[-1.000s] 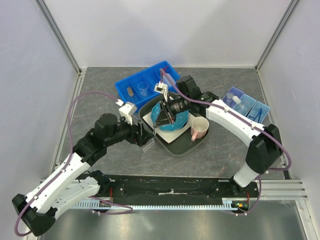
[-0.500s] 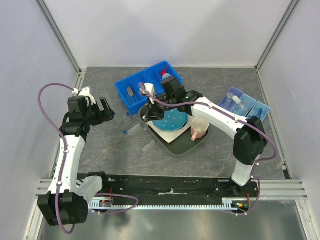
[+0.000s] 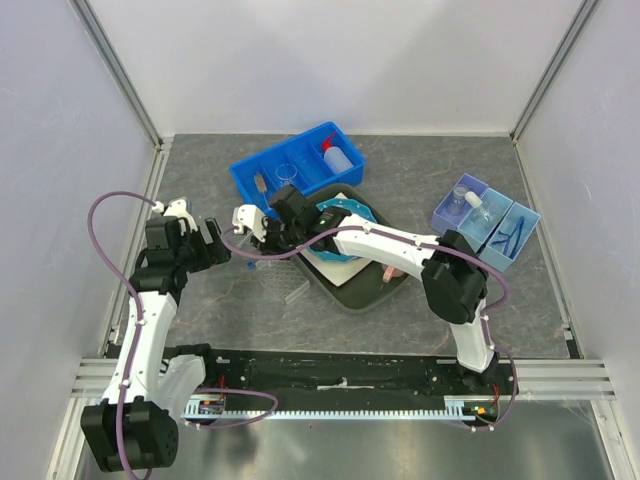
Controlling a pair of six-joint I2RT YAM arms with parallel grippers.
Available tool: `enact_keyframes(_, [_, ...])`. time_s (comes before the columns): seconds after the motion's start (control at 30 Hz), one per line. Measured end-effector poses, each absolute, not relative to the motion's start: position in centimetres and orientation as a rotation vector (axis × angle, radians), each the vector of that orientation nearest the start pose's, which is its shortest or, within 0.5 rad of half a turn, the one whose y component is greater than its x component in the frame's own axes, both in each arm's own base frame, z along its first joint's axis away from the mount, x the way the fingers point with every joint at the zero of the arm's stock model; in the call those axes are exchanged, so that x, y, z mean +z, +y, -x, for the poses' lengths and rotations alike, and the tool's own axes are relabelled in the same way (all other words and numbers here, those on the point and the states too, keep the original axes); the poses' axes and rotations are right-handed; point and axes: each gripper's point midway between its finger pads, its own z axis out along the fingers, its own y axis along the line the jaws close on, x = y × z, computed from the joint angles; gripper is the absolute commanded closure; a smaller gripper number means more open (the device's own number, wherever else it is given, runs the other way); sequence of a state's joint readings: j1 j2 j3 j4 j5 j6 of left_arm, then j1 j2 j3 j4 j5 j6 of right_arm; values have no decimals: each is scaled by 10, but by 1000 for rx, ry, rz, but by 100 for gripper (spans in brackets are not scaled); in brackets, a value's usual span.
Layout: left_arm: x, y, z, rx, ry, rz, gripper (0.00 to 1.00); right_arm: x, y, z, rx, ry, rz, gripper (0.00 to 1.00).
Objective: Organize the chemistry lab equipment
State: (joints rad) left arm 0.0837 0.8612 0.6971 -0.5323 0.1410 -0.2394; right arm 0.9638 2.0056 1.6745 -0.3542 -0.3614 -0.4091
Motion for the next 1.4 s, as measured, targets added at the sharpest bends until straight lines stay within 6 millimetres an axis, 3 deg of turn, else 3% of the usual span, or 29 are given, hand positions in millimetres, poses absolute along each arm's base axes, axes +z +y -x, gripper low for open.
enact_keyframes(0.17, [139,-12,-270,-241,2262,292,7,134,476,-290,607,1670,1577,87])
enact_keyframes(0.5, [136,-13,-272,-250,2274,290,7,130,473,-312,499,1692,1520,86])
enact_keyframes(0.97, [136,-15,-272,-266,2274,282,7,127,467,-319,474,1724,1489,86])
enact_keyframes(1.4, [136,-16,-272,-272,2274,279,7,107,463,-321,514,1796,1465,84])
